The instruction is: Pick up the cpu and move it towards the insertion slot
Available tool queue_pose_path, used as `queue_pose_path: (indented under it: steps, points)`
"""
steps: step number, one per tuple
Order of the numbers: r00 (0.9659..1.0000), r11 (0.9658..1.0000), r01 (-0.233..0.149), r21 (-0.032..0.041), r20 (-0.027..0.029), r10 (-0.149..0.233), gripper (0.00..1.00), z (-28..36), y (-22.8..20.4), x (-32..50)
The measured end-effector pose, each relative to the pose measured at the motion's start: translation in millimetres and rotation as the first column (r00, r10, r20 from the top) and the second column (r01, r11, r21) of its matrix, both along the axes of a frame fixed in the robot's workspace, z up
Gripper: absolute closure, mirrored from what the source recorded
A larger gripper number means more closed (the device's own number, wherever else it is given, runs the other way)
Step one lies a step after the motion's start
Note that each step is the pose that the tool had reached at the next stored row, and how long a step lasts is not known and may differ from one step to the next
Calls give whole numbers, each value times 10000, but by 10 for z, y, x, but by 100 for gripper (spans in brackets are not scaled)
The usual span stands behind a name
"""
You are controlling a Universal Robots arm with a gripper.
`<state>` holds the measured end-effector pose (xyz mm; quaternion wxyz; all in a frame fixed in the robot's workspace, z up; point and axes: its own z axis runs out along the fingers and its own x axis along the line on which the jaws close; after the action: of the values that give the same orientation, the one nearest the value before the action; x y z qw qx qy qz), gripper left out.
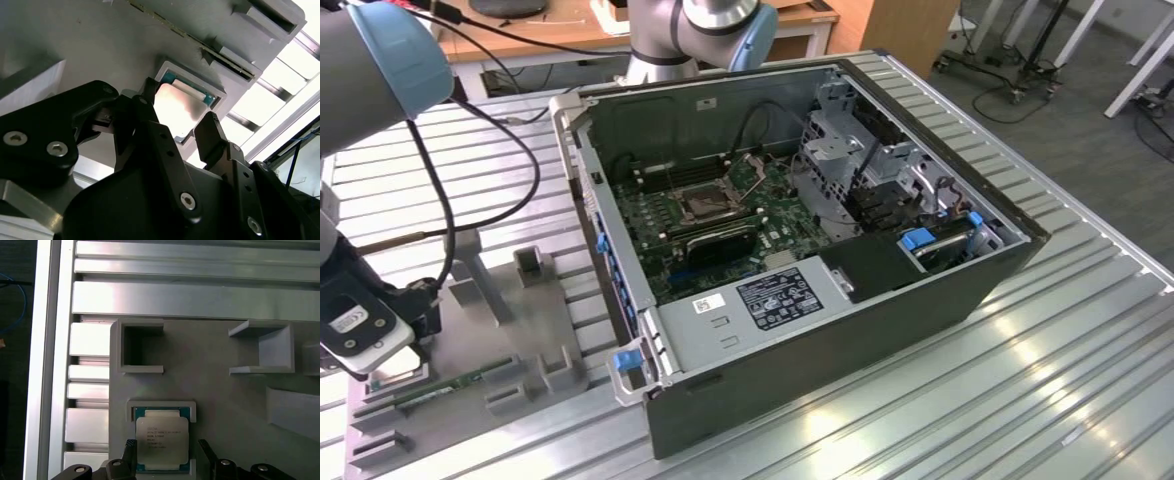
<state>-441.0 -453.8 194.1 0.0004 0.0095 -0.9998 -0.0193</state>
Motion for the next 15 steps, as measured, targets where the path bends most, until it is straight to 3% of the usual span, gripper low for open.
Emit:
queue_pose_path:
  steps: [12, 14, 15]
  points:
    - [10000, 10000, -1, 2, -1, 1, 41, -13, 7, 0]
    - [10000, 10000, -1, 1, -1, 1, 40, -13, 7, 0]
    - [10000, 10000, 0, 2, -1, 0, 34, -14, 7, 0]
